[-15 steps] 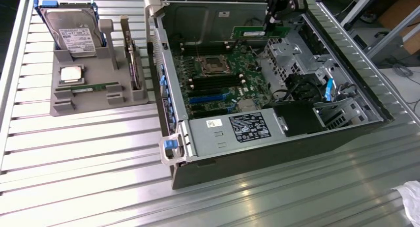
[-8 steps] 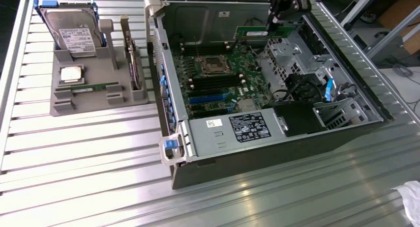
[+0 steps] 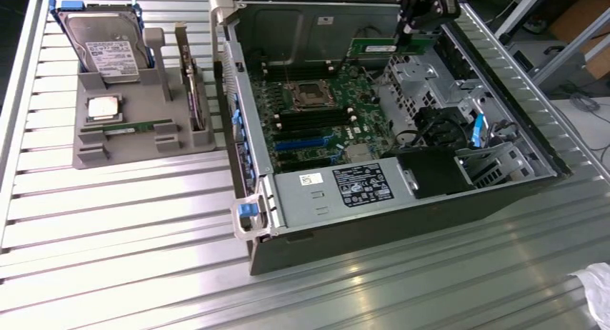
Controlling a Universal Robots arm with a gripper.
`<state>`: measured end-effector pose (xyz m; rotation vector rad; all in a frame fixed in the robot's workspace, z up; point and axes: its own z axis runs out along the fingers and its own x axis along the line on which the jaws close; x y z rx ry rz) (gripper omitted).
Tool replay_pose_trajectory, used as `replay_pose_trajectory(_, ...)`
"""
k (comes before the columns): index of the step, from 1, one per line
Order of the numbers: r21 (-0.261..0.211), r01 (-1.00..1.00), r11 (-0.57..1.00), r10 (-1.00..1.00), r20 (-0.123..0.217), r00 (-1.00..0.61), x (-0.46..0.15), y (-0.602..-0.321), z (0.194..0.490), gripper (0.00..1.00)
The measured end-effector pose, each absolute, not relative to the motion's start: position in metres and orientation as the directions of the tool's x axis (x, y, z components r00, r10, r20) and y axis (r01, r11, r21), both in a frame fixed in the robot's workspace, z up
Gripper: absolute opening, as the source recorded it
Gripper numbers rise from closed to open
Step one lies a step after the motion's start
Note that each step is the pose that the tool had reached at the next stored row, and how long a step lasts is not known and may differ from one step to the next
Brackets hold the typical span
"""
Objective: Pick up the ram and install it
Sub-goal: 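Pick up the ram and move it above insertion slot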
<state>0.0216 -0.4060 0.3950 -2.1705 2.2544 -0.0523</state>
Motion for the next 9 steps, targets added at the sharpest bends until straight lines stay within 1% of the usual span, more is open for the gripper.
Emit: replay_pose_trajectory(9,-0.032,-0.999,0.038,-0.999,0.015,-0.038,0.037,-0.406,0.395,0.12)
